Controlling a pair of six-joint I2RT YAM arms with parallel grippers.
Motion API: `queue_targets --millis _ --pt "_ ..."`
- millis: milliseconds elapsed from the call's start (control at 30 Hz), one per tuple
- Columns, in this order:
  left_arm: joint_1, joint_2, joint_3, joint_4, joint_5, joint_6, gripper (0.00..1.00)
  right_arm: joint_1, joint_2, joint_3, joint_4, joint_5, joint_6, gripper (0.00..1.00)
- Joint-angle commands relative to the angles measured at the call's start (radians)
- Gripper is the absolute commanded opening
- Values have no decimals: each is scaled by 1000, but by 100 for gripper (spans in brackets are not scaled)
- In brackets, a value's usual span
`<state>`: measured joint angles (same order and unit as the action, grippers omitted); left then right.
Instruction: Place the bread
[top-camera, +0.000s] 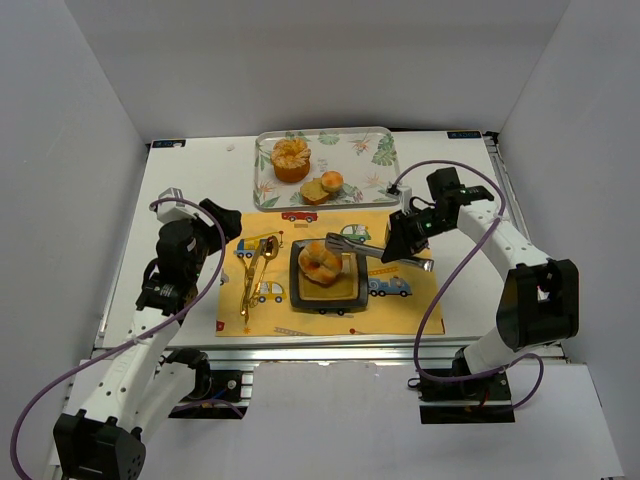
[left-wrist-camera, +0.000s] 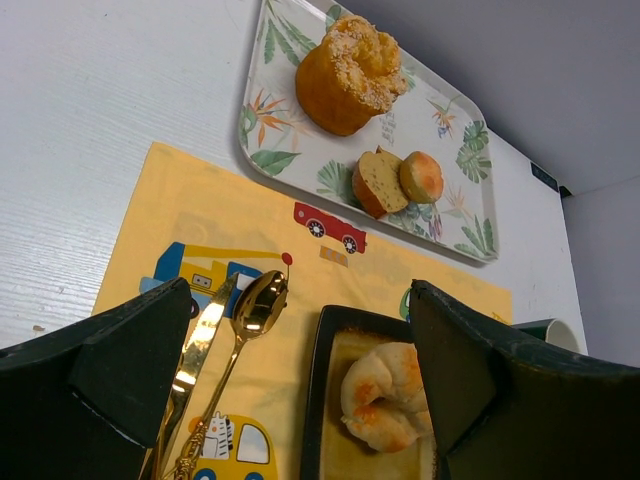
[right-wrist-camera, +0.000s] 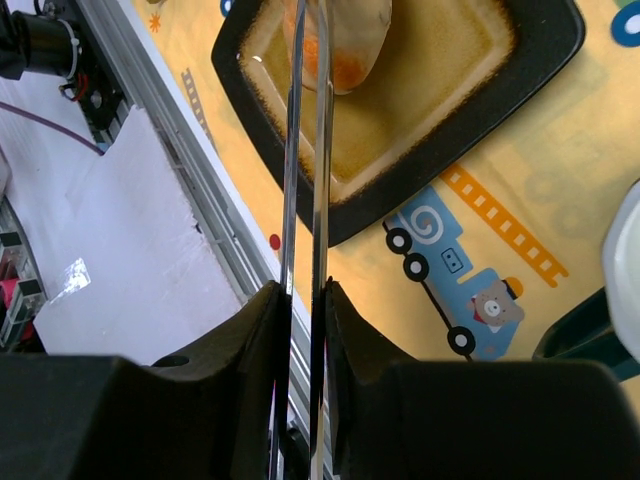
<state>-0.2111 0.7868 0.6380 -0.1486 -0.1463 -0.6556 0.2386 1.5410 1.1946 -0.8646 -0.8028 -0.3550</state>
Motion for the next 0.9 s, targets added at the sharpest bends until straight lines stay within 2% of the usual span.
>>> queue_targets --millis 0,200,333,700,867 --pt "6 -15 -1 15 -1 -1 98 4 -21 26 61 -9 37 31" --pt "6 -6 8 15 2 5 98 4 -21 33 90 2 62 40" --pt "4 -3 14 14 2 7 98 4 -27 42 108 8 70 42" --pt "4 -4 28 1 -1 13 98 1 -7 126 170 63 74 40" --pt "4 -1 28 14 4 8 98 2 60 226 237 172 112 36"
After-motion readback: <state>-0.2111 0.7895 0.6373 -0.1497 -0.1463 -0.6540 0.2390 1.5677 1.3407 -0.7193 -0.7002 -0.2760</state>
